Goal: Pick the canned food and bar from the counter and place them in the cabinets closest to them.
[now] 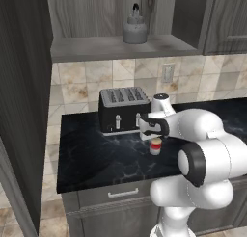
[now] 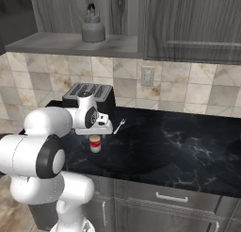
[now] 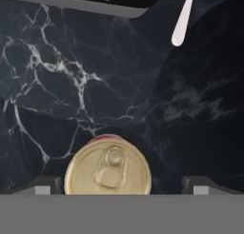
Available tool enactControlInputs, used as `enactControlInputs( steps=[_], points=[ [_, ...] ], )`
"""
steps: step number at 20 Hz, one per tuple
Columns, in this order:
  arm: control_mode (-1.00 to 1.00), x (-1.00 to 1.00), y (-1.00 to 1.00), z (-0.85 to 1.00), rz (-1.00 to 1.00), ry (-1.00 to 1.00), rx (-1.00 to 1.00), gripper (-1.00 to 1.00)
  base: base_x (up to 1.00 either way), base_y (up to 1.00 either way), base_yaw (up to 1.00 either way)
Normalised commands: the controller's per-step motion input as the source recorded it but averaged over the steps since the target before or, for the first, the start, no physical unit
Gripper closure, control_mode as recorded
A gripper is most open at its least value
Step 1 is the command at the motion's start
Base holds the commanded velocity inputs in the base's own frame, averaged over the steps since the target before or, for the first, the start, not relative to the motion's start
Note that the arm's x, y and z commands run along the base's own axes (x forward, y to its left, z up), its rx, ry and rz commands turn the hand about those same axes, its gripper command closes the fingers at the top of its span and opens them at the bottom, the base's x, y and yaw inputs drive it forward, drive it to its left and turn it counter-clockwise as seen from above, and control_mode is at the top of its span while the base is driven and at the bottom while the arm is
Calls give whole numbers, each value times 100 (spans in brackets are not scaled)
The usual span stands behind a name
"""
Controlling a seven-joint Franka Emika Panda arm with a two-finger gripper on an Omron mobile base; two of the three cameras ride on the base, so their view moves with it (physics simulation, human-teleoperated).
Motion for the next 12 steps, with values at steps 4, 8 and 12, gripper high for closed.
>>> enactControlInputs(
  steps=[4,8,12],
  points=[
    [-100,7,0,-7,0,0,0,-100,0,0,0],
    [-100,7,0,-14,0,0,0,-100,0,0,0],
    [-100,3,0,-20,0,0,0,-100,0,0,0]
  ],
)
